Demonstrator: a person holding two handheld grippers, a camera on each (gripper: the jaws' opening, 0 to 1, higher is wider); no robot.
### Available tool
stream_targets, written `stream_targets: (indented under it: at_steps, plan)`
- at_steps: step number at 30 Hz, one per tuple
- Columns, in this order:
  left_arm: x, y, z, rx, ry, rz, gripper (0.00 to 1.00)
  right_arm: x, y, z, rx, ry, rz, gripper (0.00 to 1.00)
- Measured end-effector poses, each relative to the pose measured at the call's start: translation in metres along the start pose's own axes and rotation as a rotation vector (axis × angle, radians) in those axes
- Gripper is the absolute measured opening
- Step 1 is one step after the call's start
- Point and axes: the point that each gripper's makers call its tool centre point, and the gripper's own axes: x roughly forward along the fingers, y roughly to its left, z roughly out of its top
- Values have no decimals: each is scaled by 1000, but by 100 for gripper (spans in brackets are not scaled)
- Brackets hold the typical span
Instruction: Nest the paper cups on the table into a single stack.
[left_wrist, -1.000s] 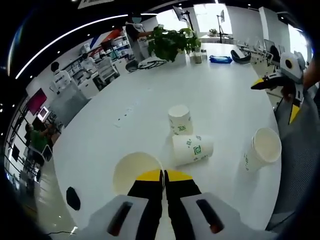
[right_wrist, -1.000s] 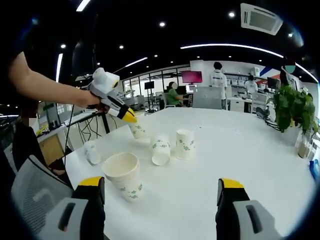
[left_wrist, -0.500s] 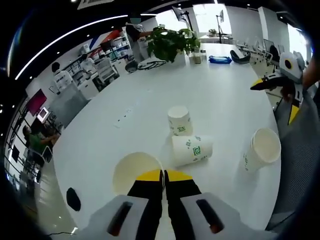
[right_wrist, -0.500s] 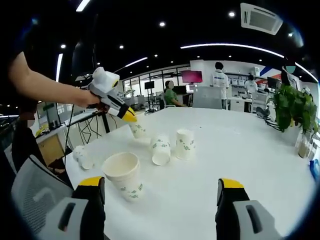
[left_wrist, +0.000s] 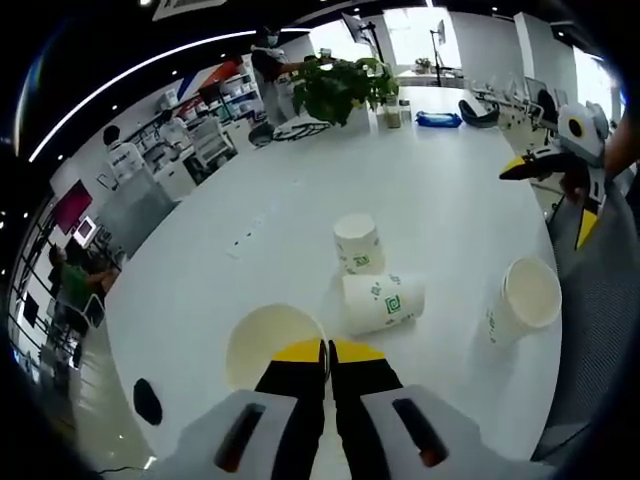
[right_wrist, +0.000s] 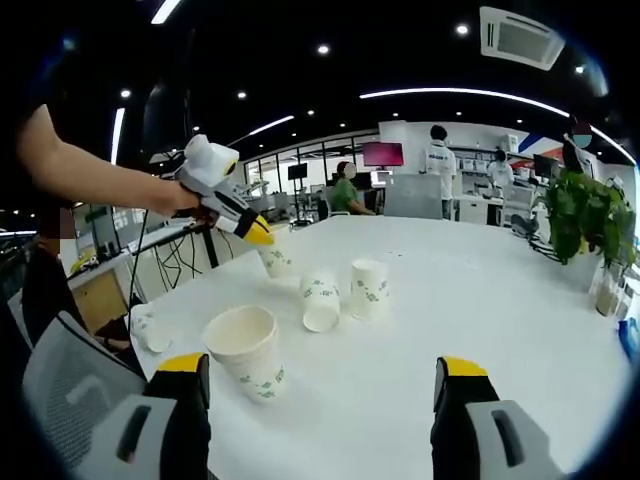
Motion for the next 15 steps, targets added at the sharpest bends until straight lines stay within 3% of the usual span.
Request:
stream_targets:
  at_steps: [15]
  plan:
    - [-8,-3,10,-15,-33,-16,0,0,-3,-1,1,-1,-5,94]
